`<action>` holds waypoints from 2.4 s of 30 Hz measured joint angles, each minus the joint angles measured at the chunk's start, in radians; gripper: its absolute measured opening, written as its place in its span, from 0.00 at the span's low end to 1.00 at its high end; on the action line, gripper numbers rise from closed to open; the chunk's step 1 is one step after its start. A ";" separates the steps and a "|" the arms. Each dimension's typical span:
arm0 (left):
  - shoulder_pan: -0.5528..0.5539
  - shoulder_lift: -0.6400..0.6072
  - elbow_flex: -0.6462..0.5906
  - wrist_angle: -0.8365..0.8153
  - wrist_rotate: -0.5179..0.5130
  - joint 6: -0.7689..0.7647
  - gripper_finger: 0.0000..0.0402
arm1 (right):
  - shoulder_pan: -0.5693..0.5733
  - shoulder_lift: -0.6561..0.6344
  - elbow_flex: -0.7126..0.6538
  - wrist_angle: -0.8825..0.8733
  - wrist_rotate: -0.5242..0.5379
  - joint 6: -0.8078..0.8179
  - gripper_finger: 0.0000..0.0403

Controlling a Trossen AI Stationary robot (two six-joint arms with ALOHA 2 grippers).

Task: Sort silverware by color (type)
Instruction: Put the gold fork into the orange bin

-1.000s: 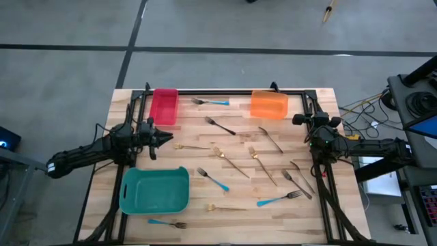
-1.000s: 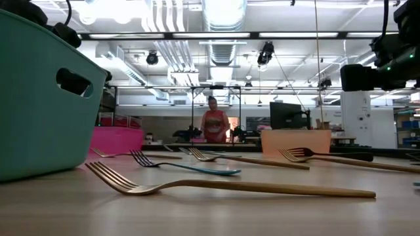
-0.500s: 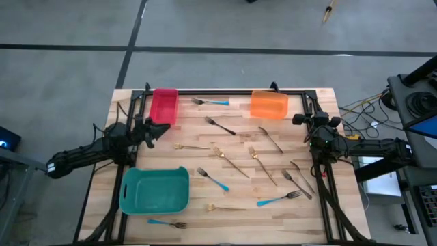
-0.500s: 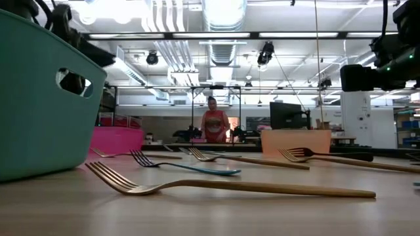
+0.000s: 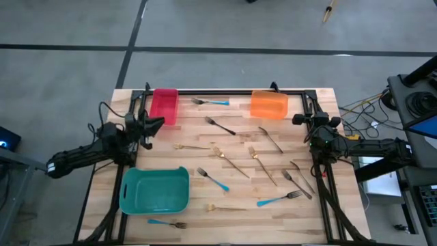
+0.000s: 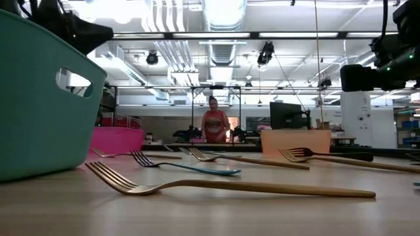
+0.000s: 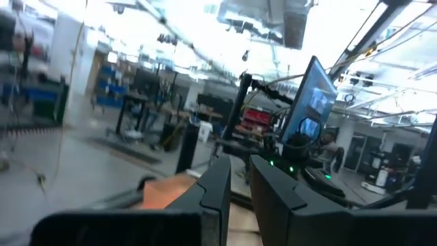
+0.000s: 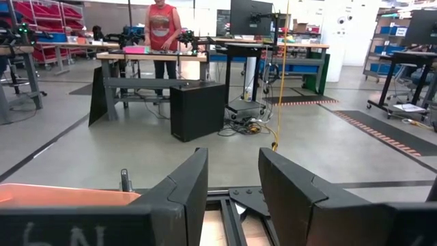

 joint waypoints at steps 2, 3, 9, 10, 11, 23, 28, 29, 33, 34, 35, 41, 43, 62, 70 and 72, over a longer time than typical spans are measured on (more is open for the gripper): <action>0.000 0.000 0.000 0.035 0.000 0.025 0.09 | 0.000 0.000 0.000 0.000 0.000 -0.001 0.30; 0.000 0.000 0.000 0.055 0.000 0.034 0.09 | 0.000 0.000 0.000 0.000 0.000 -0.001 0.30; 0.000 0.000 0.000 0.096 0.001 0.063 0.09 | 0.000 0.000 0.000 0.005 0.000 0.000 0.30; 0.000 0.002 0.000 0.100 0.001 0.084 0.09 | 0.000 0.000 0.000 0.005 -0.005 0.000 0.30; 0.000 0.003 0.000 0.105 0.001 0.102 0.09 | 0.000 0.000 0.000 0.005 -0.020 0.000 0.30; 0.000 0.002 0.000 0.145 0.001 0.119 0.09 | -0.011 -0.001 0.002 0.079 -0.551 0.327 0.30; 0.000 0.018 0.000 0.242 0.000 0.165 0.09 | -0.010 0.026 0.093 0.213 -0.804 0.172 0.30; 0.000 0.029 0.000 0.275 0.000 0.163 0.09 | -0.011 0.036 0.125 0.207 -0.840 0.165 0.30; 0.000 0.110 0.000 0.399 0.001 0.146 0.09 | -0.011 0.117 0.266 0.144 -0.972 0.160 0.30; 0.000 0.136 0.000 0.420 0.001 0.146 0.09 | -0.010 0.149 0.304 0.113 -0.996 0.164 0.30; 0.000 0.163 0.000 0.442 0.001 0.145 0.09 | -0.011 0.183 0.341 0.079 -1.009 0.172 0.30; 0.002 0.339 0.100 0.449 0.001 0.182 0.09 | -0.011 0.374 0.592 -0.205 -1.011 0.230 0.30; 0.002 0.396 0.157 0.397 0.000 0.228 0.09 | -0.011 0.433 0.670 -0.287 -1.011 0.244 0.30; 0.027 0.606 0.562 -0.171 -0.114 0.652 0.09 | -0.010 0.827 1.194 -0.956 -1.013 0.436 0.30; 0.027 0.602 0.523 -0.164 -0.114 0.610 0.09 | -0.011 0.975 1.296 -1.058 -1.144 0.686 0.30; 0.027 0.592 0.523 -0.158 -0.114 0.614 0.09 | -0.011 1.011 1.324 -1.102 -1.226 0.743 0.30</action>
